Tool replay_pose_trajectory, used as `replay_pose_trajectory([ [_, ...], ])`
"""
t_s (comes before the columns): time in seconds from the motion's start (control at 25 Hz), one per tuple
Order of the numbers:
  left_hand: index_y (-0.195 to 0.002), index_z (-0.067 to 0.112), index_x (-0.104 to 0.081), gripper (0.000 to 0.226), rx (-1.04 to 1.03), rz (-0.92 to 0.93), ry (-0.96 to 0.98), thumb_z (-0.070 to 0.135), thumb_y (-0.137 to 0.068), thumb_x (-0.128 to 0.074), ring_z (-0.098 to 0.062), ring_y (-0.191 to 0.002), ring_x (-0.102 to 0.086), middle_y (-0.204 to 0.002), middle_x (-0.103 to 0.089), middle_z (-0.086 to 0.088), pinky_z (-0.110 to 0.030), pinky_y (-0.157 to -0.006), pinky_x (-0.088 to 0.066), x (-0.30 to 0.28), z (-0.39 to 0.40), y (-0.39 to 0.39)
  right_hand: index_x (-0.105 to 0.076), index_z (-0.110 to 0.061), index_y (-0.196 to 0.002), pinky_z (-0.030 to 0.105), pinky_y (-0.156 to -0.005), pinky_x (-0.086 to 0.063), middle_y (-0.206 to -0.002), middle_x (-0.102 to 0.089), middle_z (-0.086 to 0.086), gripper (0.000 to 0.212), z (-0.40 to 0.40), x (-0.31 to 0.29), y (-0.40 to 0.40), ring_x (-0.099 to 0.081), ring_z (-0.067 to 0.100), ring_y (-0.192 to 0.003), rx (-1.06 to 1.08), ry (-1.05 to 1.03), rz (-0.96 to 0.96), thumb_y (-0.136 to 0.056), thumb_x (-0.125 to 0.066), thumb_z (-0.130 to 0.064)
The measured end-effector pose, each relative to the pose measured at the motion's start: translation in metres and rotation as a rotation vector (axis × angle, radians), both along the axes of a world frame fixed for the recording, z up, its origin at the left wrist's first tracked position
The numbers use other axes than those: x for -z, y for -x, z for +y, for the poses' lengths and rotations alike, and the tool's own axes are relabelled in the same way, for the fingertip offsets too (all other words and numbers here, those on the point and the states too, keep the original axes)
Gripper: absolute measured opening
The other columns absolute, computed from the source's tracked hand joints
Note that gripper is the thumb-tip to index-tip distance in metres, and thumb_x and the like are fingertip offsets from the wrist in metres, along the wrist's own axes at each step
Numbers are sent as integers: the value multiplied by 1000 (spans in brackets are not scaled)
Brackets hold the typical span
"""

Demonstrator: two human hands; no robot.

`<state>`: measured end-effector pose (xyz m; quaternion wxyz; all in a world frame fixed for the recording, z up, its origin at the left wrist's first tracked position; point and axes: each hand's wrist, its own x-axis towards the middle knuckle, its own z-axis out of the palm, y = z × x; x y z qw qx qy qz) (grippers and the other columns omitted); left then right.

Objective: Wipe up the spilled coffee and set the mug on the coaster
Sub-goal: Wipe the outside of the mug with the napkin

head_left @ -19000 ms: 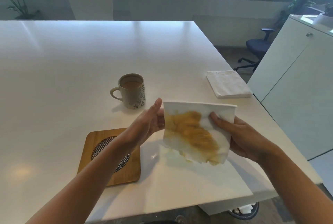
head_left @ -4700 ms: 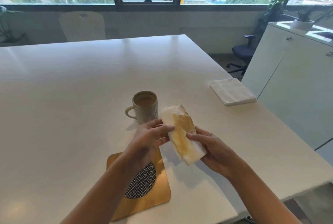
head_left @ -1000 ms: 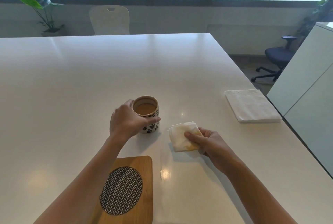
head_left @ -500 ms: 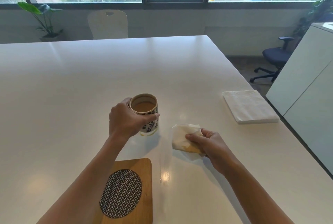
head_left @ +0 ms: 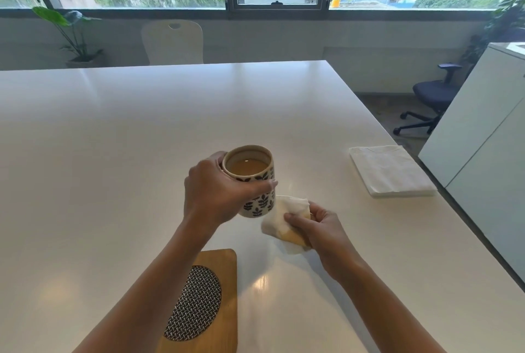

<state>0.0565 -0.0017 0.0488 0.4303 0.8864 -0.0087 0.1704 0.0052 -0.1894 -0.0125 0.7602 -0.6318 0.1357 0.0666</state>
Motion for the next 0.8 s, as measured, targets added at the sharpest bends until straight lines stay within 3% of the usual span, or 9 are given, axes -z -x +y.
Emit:
replay_pose_trajectory([
  [0.12,-94,31,-74,73,43,-9,0,80,-41,-79,9,-75,-66,-80,-74,20,-4,-53,-43,2,-7,10,-69,-8,-113,32,-70,-62,-100,-78,11,24,2,-3,4,-75,22,-84,-59,-164,-11,-90,-65,-1],
  [0.24,-94,31,-74,70,50,-4,10,78,-43,-82,9,-76,-67,-80,-74,19,-4,-52,-43,3,-9,15,-67,-1,-117,34,-76,-62,-107,-75,18,26,1,-4,7,-72,27,-91,-87,-296,28,-93,-58,1],
  [0.48,-97,31,-74,73,56,-9,42,81,-44,-80,10,-77,-67,-82,-73,22,-3,-55,-44,8,-12,23,-69,-4,-110,29,-68,-62,-95,-79,12,20,0,-7,16,-76,20,-80,-71,-315,62,-94,-58,0],
  [0.8,-99,31,-73,77,5,-38,60,84,-43,-77,14,-75,-62,-81,-71,22,1,-57,-42,5,-19,23,-73,-22,-100,24,-70,-60,-95,-80,1,19,23,-1,35,-75,17,-90,94,-175,-55,-95,-61,-9],
])
